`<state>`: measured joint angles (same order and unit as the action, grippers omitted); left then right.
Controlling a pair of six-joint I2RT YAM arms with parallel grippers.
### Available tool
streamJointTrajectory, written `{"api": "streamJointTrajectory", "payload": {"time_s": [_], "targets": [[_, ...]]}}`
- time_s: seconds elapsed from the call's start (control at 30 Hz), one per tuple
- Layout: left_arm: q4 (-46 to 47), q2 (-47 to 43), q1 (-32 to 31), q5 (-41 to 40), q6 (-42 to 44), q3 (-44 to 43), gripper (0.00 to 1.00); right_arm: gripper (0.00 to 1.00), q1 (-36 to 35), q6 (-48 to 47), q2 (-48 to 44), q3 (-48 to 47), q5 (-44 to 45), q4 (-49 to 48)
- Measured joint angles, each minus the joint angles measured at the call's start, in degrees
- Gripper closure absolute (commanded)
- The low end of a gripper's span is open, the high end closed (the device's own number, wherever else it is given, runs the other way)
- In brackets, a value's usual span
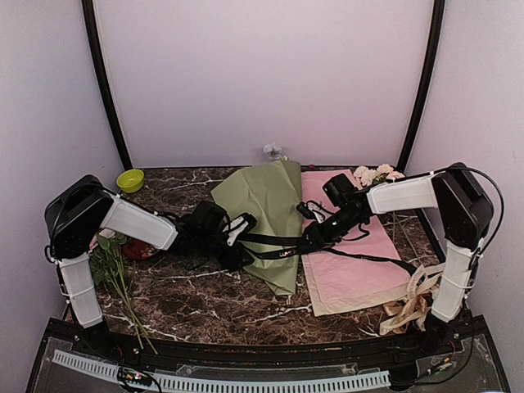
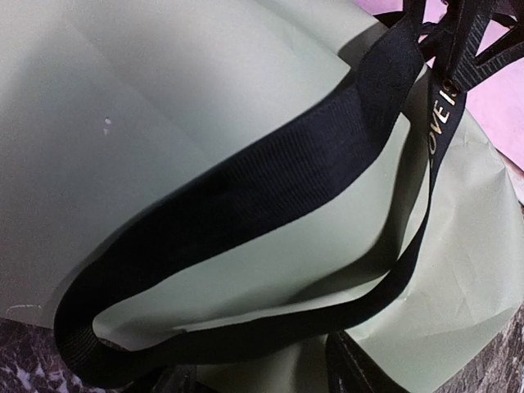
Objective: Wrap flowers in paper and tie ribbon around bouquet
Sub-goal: Place the folded bouquet with the ribbon, then adjust the ribbon on the folded bouquet.
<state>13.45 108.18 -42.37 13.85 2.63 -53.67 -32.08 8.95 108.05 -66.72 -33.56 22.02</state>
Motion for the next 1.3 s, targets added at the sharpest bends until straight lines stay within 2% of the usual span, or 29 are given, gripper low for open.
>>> {"api": "streamJointTrajectory", "payload": {"time_s": [0.13,0.2,0.5,0.73,0.77,0.83,0.9,0.93,1.1,1.3], "targets": [[-0.04,0.04,0.00,0.00,0.00,-0.09,0.44,0.94,-1.25,0.85,-1.31,0.59,-1.25,-0.17],[-0.04,0.04,0.00,0.00,0.00,-0.11,0.44,1.00,-1.81,0.96,-2.51,1.36,-1.75,-0.13],[-0.26,0.13,0.00,-0.59,0.26,-0.31,0.44,1.00,-5.18,-0.83,-5.60,3.02,-4.48,4.00],[-0.26,0.13,-0.07,-0.83,0.37,-0.31,0.44,1.00,-18.29,-4.13,-7.52,5.27,-13.57,8.31],[-0.26,0.13,-0.07,-0.85,0.39,-0.31,0.44,0.96,-20.15,-4.68,-7.52,5.46,-14.95,9.31],[-0.24,0.13,-0.07,-0.92,0.46,-0.31,0.44,0.72,-21.66,-5.35,-7.54,6.08,-16.48,10.78],[-0.26,0.13,-0.07,-1.03,0.66,-0.31,0.44,0.53,-21.59,-5.81,-7.63,6.69,-16.50,12.48],[-0.26,0.13,-0.07,-1.05,0.74,-0.31,0.44,0.48,-21.29,-6.23,-7.82,6.71,-16.00,13.49],[-0.26,0.13,-0.07,-1.27,0.92,-0.28,0.44,0.45,-16.70,-5.97,-11.93,5.27,-11.10,14.03],[-0.26,0.13,-0.07,-1.46,1.22,-0.28,0.44,0.44,0.09,4.57,-10.67,1.60,-3.08,2.49]]}}
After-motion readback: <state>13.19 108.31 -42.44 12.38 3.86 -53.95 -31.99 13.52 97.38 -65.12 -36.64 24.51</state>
